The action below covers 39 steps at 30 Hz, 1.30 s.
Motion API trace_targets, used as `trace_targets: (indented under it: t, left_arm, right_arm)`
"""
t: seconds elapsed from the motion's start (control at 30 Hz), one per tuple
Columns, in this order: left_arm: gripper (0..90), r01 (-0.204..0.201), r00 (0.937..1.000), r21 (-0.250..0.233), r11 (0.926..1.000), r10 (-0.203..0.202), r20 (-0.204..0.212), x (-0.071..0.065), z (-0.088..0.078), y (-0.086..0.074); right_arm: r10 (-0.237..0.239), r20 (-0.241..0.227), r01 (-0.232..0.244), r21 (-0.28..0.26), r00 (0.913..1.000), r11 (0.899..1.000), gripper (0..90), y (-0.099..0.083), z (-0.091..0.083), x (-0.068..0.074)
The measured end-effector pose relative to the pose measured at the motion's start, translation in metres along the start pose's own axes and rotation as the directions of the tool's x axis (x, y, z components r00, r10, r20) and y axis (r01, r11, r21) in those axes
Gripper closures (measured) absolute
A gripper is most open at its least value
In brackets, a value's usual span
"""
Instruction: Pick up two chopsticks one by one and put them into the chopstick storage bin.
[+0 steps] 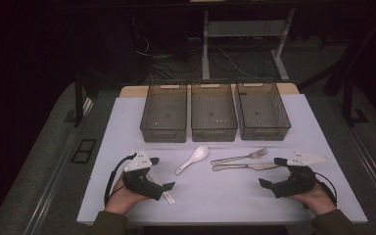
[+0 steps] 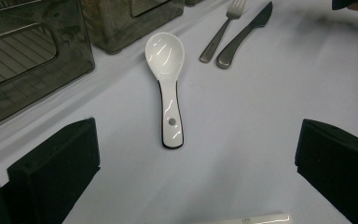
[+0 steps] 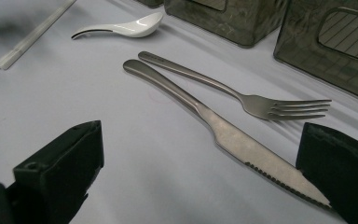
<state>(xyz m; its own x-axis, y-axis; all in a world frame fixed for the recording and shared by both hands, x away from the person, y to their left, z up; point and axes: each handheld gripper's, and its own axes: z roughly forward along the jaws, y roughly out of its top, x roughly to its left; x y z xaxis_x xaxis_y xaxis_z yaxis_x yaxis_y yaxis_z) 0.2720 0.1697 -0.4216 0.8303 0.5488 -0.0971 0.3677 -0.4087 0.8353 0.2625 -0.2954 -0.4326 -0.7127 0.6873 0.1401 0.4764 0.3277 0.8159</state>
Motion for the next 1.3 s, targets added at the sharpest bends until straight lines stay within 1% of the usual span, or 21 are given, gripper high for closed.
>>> trace_targets:
  t: [0.23,0.33,0.47,0.5,0.53,0.57,0.67,0.73,0.83,0.87,0.9,0.97,1.0,1.03,1.07,1.1,1.13,1.17,1.2,1.23,1.3]
  left_arm:
    - [0.0,-0.002,0.9999,0.006,1.0,0.002,-0.011,0.001,-0.001,0.0]
    - [0.0,-0.001,0.9997,0.01,1.0,0.001,-0.023,0.002,-0.002,0.0]
    - [0.0,0.003,0.9988,0.013,0.9999,-0.002,-0.049,0.006,-0.006,0.0]
    - [0.2,0.006,0.9981,0.019,0.9998,-0.005,-0.062,0.009,-0.009,0.0]
    - [0.2,0.006,0.9981,0.019,0.9998,-0.005,-0.062,0.009,-0.009,0.0]
    - [0.6,0.011,0.9975,0.016,0.9998,-0.01,-0.07,0.011,-0.01,0.0]
    - [3.3,0.021,0.9935,0.017,0.9996,-0.019,-0.112,0.019,-0.017,-0.001]
    - [6.6,0.035,0.9904,0.015,0.9993,-0.032,-0.134,0.024,-0.02,-0.003]
    - [14.1,0.047,0.9854,0.029,0.9984,-0.042,-0.165,0.031,-0.024,-0.006]
    - [15.0,0.047,0.9854,0.029,0.9984,-0.042,-0.165,0.031,-0.024,-0.006]
    - [17.5,0.059,0.9803,0.034,0.9977,-0.052,-0.19,0.036,-0.027,-0.008]
    - [23.6,0.073,0.9745,0.035,0.9967,-0.064,-0.215,0.04,-0.029,-0.01]
    - [26.8,0.073,0.9745,0.035,0.9967,-0.064,-0.215,0.04,-0.029,-0.01]
    - [30.9,0.078,0.9708,0.039,0.9962,-0.067,-0.23,0.043,-0.03,-0.011]
    - [30.9,0.08,0.967,0.043,0.9959,-0.067,-0.246,0.045,-0.031,-0.012]
    - [38.1,0.074,0.9611,0.055,0.9958,-0.056,-0.27,0.051,-0.033,-0.013]
    - [40.9,0.074,0.9611,0.055,0.9958,-0.056,-0.27,0.051,-0.033,-0.013]
    - [40.9,0.069,0.9594,0.059,0.9958,-0.05,-0.278,0.054,-0.034,-0.013]
    - [45.8,0.074,0.9565,0.059,0.9956,-0.054,-0.287,0.057,-0.034,-0.013]
    - [55.8,0.08,0.9503,0.06,0.995,-0.058,-0.306,0.065,-0.035,-0.013]
    - [63.2,0.088,0.943,0.076,0.9932,-0.058,-0.328,0.073,-0.035,-0.012]
  right_arm:
    - [0.003,-0.003,-0.003,-0.004,1.0,1.0,0.8,0.0,-0.001,0.0]
    - [0.001,-0.003,-0.001,-0.007,1.0,1.0,0.8,0.0,-0.001,0.0]
    - [0.003,-0.004,-0.003,-0.012,1.0,1.0,0.8,0.0,-0.001,-0.001]
    - [0.004,-0.004,-0.004,-0.011,1.0,1.0,0.8,0.0,-0.001,0.0]
    - [0.005,-0.003,-0.005,-0.007,1.0,1.0,0.8,0.0,-0.001,0.0]
    - [0.003,-0.005,-0.003,-0.005,1.0,1.0,0.8,0.0,-0.001,0.0]
    - [0.0,-0.005,0.0,-0.005,1.0,1.0,0.8,0.0,0.0,0.001]
    - [0.003,-0.006,-0.003,-0.005,1.0,1.0,0.8,0.0,0.0,0.0]
    - [0.003,-0.007,-0.003,-0.005,1.0,1.0,0.8,0.0,0.0,0.0]
    - [-0.001,-0.007,0.001,-0.003,1.0,1.0,0.8,0.0,0.0,0.0]
    - [-0.002,-0.006,0.002,0.0,1.0,1.0,0.8,0.0,0.0,0.0]
    - [-0.001,-0.008,0.001,-0.001,1.0,1.0,0.8,0.0,0.0,0.001]
    - [-0.001,-0.008,0.001,-0.001,1.0,1.0,0.8,0.0,0.0,0.001]
    - [0.0,-0.01,0.0,-0.002,0.9999,1.0,0.8,0.0,0.0,0.001]
    - [0.0,-0.01,0.0,-0.002,0.9999,1.0,0.8,0.0,0.0,0.001]
    - [-0.002,-0.009,0.002,0.0,1.0,1.0,0.8,0.0,0.0,0.001]
    - [-0.002,-0.01,0.001,0.0,1.0,1.0,0.8,0.0,0.0,0.001]
    - [-0.002,-0.01,0.001,0.0,1.0,1.0,0.8,0.0,0.0,0.001]
    - [-0.002,-0.01,0.002,-0.001,0.9999,1.0,0.8,0.0,0.0,0.001]
    - [-0.001,-0.011,0.001,-0.001,0.9999,1.0,0.8,0.0,0.0,0.001]
    - [0.0,-0.011,0.0,0.003,0.9999,1.0,0.8,0.0,0.001,0.001]
